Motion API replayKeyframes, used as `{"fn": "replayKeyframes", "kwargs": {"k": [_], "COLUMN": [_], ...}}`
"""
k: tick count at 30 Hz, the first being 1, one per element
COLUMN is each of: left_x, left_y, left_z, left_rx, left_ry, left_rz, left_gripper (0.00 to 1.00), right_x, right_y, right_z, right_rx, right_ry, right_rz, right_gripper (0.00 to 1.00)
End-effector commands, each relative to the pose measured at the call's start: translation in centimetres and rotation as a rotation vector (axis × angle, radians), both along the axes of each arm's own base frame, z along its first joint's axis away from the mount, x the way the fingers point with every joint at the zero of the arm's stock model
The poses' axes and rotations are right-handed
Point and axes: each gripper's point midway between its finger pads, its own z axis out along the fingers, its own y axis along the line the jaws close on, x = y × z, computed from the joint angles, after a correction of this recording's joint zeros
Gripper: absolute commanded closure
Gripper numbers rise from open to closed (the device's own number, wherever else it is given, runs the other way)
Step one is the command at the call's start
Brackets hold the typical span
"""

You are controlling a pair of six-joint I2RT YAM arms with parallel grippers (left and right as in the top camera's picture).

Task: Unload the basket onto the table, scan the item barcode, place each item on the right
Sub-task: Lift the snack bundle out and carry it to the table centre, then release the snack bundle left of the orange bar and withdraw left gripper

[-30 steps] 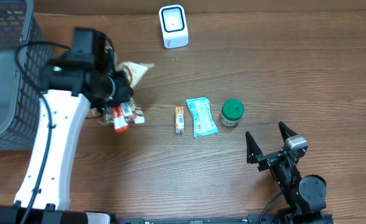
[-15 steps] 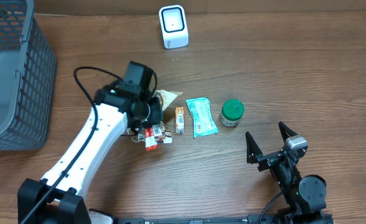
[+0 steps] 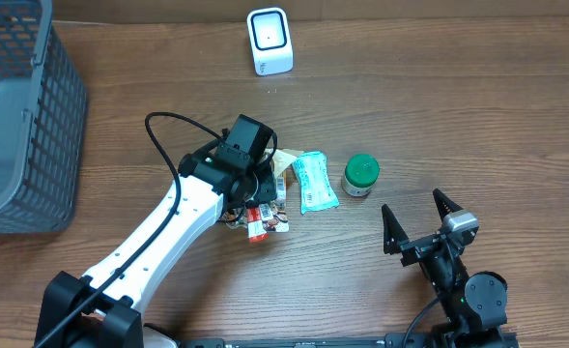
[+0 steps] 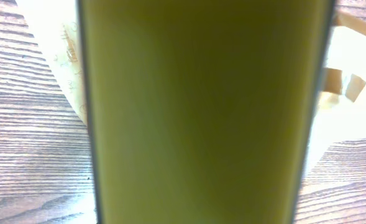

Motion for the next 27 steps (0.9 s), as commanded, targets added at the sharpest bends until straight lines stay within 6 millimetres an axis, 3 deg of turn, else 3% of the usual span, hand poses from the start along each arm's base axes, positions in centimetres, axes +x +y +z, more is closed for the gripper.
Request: {"fn": "replayKeyframes", "kwargs": {"k": [1,5,12,21,27], "left_x": [0.1,0.3,1.6,2.8,2.7], "left_y": [0.3,0.8,4.8,7.8,8.0], "left_z": [0.1,-0.2,-1.3,-1.5,-4.7], "left_rx": [0.009,0.036,0.257,0.269,0.320], "left_ry": [-0.010,-0.017,-0.072,-0.062,0.015], "left_rz": [0.033,0.042,0.112,0.189,0.149], "left_gripper": [0.96,0.96,0.96,0.96,0.96], "right_x": [0.0,0.0,0.0,0.0,0.0], "right_y": [-0.1,-0.1,-0.1,-0.1,-0.1], "right_z": [-0.2,-0.2,-0.2,-0.2,-0.2], "right_rx": [0.004,0.004,0.004,0.004,0.004], "right_ry": [-0.001,-0.001,-0.001,-0.001,-0.001], "right_rz": [-0.003,-0.003,-0.003,-0.003,-0.003], "right_gripper": [0.00,0.00,0.00,0.00,0.00]}}
